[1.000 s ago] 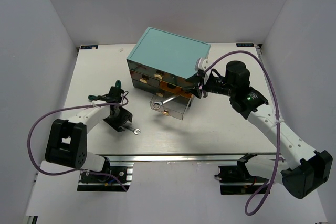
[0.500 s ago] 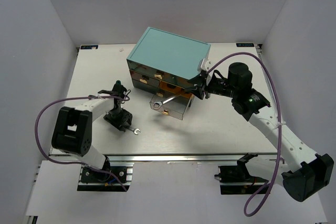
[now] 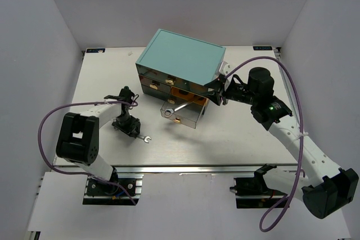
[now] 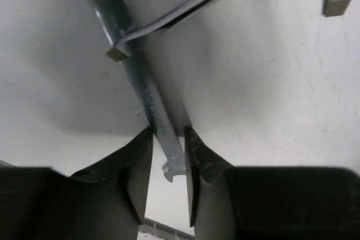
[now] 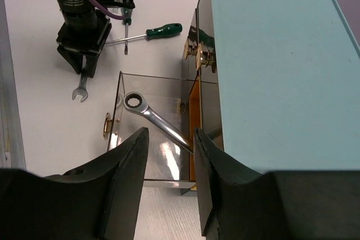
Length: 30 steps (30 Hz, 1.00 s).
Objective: Sort the tools into containers
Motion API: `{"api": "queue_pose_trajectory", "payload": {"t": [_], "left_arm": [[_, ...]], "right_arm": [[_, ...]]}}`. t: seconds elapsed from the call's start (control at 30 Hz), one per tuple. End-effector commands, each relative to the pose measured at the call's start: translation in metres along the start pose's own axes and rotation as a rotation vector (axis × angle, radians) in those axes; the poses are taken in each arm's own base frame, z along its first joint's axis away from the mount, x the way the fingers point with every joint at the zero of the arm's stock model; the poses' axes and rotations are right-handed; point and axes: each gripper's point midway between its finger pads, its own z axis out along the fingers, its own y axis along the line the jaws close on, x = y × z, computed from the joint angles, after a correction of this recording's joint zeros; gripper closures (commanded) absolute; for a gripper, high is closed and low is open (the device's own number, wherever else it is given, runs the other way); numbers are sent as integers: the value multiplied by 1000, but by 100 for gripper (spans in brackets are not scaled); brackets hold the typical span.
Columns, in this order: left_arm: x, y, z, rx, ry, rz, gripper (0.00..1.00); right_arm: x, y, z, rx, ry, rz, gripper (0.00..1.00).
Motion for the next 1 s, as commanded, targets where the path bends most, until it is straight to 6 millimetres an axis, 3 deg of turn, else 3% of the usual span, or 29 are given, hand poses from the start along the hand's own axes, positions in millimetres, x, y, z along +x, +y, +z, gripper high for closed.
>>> {"api": "queue_pose_trajectory", "payload": {"t": [0.0,0.07,0.37,0.53,0.7,0.9,0.97], "left_arm": [[-10,52,42,-186,-94,-16,62],[-6,61,46,-200,-88,-17,70],[-8,66,45,-189,-110,-13,100],[0,59,37,-140,-73,-19,100],[0,38,-3,3,-100,-48,100],[4,43,-36,67,-103,-103,100],[7,47,-37,70,-95,-110,100]], "right_arm": [[-16,-2,-5,9,-55,-20,57],[-17,-3,-5,13,-56,-20,57],[-23,-8,-9,26,-67,-31,58],[-25,-9,-11,32,-69,-36,58],[-26,-10,-12,34,-76,-45,58],[-28,-10,-11,29,-87,-40,58],[-28,-9,-11,27,-89,-41,58]]}}
